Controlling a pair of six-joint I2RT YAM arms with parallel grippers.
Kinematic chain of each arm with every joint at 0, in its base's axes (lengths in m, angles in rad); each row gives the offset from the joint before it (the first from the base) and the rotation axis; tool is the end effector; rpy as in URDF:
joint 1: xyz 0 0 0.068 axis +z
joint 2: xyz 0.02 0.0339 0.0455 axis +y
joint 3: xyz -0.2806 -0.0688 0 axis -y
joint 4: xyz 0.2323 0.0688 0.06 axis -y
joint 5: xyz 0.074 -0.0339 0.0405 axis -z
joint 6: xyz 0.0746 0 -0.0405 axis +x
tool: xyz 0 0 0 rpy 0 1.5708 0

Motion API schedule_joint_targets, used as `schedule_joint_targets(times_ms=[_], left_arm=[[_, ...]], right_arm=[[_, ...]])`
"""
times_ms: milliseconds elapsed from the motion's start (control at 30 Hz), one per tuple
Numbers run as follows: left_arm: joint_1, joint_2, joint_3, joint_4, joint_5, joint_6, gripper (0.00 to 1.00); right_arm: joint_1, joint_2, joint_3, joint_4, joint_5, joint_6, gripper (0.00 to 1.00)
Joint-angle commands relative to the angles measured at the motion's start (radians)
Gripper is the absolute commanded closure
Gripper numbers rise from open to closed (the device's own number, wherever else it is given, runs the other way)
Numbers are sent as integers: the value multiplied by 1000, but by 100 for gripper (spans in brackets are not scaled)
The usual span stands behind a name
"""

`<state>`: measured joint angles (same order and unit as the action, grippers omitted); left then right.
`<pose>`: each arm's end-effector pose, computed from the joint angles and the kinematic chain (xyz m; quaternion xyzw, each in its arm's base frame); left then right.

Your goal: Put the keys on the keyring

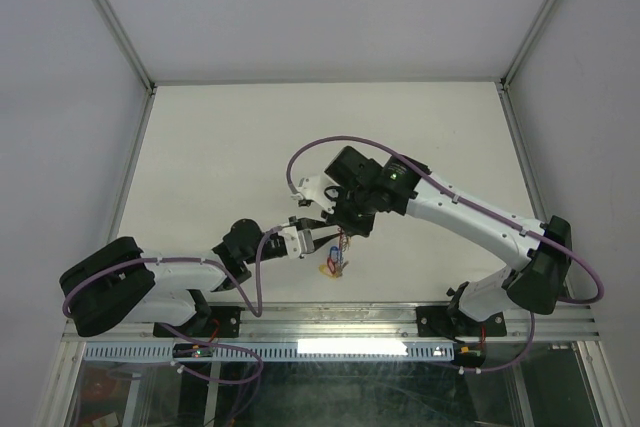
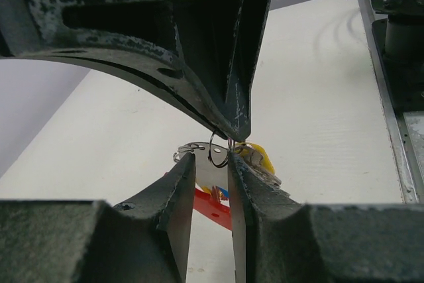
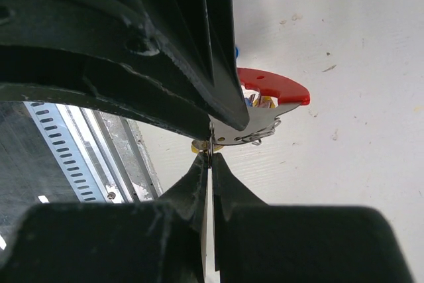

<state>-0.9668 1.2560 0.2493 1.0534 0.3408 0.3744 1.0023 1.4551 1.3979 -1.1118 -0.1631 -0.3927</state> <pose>0.1227 -0.2217 0.2228 0.5190 0.4568 -0.3201 0.6477 0.1409 0.2431 0.3030 -0.6398 0.7381 0.1358 0.1658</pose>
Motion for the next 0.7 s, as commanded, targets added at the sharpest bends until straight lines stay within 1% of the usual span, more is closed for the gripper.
schedule_joint_targets(times_ms=[0,367,667], left_arm=[[7,1,36,6,35,-4,76],[8,-6,30,16,54,-3,79],[7,-16,28,17,72,-5,78]], right_arm=[[14,-15,35,49,-4,-18,100],[21,-2,23,71,11,-18,100],[25,7,16,84,22,-20,99]])
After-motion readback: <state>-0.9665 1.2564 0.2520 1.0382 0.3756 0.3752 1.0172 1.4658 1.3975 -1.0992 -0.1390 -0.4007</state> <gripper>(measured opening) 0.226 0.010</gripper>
